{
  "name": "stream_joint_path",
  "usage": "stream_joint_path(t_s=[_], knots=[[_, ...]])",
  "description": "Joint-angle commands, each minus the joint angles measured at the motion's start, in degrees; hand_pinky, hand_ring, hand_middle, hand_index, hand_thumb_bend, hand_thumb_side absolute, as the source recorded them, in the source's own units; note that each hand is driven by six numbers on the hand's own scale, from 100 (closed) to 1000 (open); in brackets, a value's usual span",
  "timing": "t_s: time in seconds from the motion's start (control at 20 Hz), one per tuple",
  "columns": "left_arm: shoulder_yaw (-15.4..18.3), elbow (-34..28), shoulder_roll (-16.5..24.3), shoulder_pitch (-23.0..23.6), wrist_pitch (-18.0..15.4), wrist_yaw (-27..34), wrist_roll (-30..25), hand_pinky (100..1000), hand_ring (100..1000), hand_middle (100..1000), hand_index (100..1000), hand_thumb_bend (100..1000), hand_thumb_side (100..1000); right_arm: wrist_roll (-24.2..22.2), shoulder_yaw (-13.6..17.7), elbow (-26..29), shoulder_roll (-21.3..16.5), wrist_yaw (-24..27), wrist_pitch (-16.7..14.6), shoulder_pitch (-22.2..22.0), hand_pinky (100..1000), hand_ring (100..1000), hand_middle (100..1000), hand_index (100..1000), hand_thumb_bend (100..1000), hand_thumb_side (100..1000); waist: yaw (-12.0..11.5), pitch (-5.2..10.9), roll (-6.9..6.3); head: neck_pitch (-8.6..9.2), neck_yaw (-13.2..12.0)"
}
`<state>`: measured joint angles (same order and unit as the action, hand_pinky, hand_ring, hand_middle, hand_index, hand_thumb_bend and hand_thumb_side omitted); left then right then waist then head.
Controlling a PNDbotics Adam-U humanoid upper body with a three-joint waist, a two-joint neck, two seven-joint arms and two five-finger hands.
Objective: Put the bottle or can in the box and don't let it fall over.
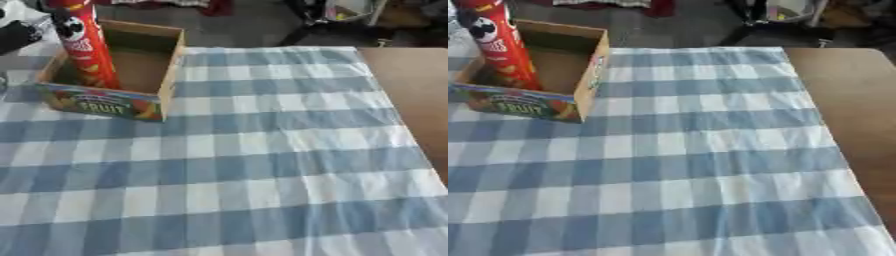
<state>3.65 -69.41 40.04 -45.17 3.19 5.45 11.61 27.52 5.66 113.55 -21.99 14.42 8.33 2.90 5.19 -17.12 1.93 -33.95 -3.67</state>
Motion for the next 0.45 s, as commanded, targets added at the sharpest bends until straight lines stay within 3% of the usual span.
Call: stream_joint_path(t_s=[0.05, 0.45], knots=[[1.4, -5.2, 3.9, 2.1, 0.1, 1.2, -0.2, 1000, 1000, 858, 831, 995, 278, 0.4, 0.9, 1.0, -1.8, -0.2, -0.3, -0.1, 887, 1000, 941, 796, 100, 880, -0.2, 1.53, 0.05, -0.18, 0.7], [4.8, -16.4, 4.9, 13.3, -3.0, 4.8, 1.9, 1000, 1000, 852, 821, 881, 277, 0.9, 1.6, 1.0, -1.8, -0.3, -1.2, -0.2, 886, 1000, 940, 796, 100, 865, -1.4, 1.36, 0.68, -0.05, 0.4]])
